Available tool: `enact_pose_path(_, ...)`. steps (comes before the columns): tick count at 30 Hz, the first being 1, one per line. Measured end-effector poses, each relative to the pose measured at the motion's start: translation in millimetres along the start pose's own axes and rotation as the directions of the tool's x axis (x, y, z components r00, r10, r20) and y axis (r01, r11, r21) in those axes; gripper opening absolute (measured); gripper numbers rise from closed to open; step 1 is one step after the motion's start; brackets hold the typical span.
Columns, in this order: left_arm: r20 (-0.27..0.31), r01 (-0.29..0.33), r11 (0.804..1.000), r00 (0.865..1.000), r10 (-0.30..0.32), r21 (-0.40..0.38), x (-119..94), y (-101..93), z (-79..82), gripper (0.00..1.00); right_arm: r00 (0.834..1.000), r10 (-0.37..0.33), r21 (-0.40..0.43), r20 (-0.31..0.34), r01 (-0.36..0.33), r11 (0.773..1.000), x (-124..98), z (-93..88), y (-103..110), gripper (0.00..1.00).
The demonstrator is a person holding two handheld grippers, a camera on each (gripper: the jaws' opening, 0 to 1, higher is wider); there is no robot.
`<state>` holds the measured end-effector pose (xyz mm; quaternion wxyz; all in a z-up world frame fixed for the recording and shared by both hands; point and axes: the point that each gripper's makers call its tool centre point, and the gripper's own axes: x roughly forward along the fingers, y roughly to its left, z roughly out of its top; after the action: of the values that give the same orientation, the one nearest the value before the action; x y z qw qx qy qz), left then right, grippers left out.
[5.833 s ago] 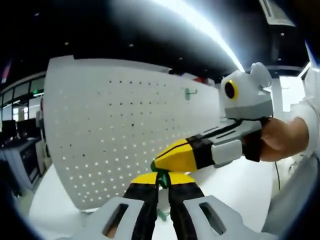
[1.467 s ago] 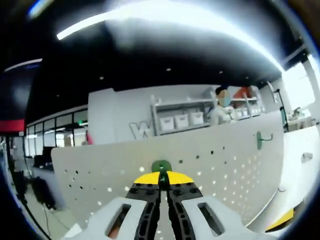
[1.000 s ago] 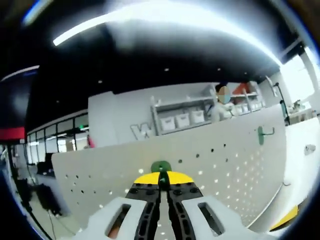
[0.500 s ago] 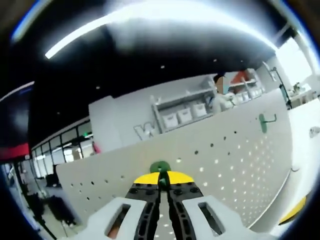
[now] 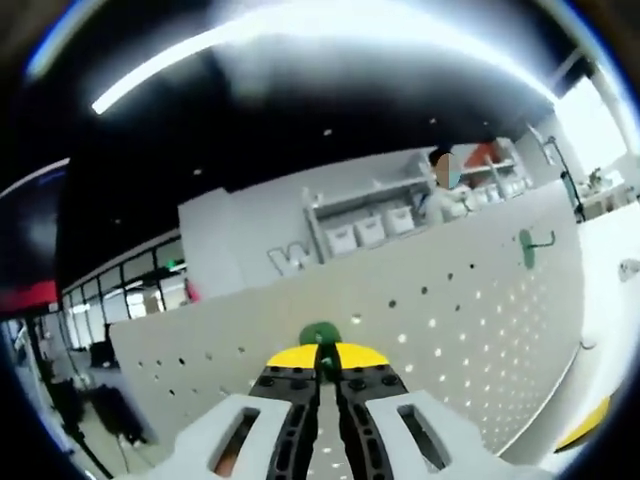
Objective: Insert the hook assembly into the mounting plate slot until the hook locks in place.
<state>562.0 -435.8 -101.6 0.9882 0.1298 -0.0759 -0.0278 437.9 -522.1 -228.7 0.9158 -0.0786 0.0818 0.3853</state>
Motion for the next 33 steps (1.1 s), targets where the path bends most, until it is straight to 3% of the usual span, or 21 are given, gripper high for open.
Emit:
enact_pose_path(9,-0.016,0.011,1.0,1.0,-0.011,-0.012,-0.8,-1.1,-2.2,0.07,1.0,-0.004,-0.003,-0.003,0.004,1.0,-1.3,-0.8,-0.8,0.4)
enact_pose_path(13,-0.05,0.016,1.0,0.999,-0.017,-0.013,-2.4,-0.8,-12.0,0.08,1.0,-0.005,-0.004,-0.004,0.005,1.0,-1.3,-1.2,-1.4,0.4)
enact_pose_path(19,-0.076,0.023,0.999,0.997,-0.025,-0.025,-7.1,2.3,-22.7,0.14,1.0,-0.005,-0.006,-0.012,0.005,1.0,-1.3,-3.8,-1.7,0.4)
enact_pose_path(33,-0.088,0.1,0.992,0.99,-0.107,-0.082,-31.0,-0.5,-34.8,0.32,1.0,-0.011,-0.009,-0.018,0.011,1.0,-0.8,-4.7,-4.0,0.4)
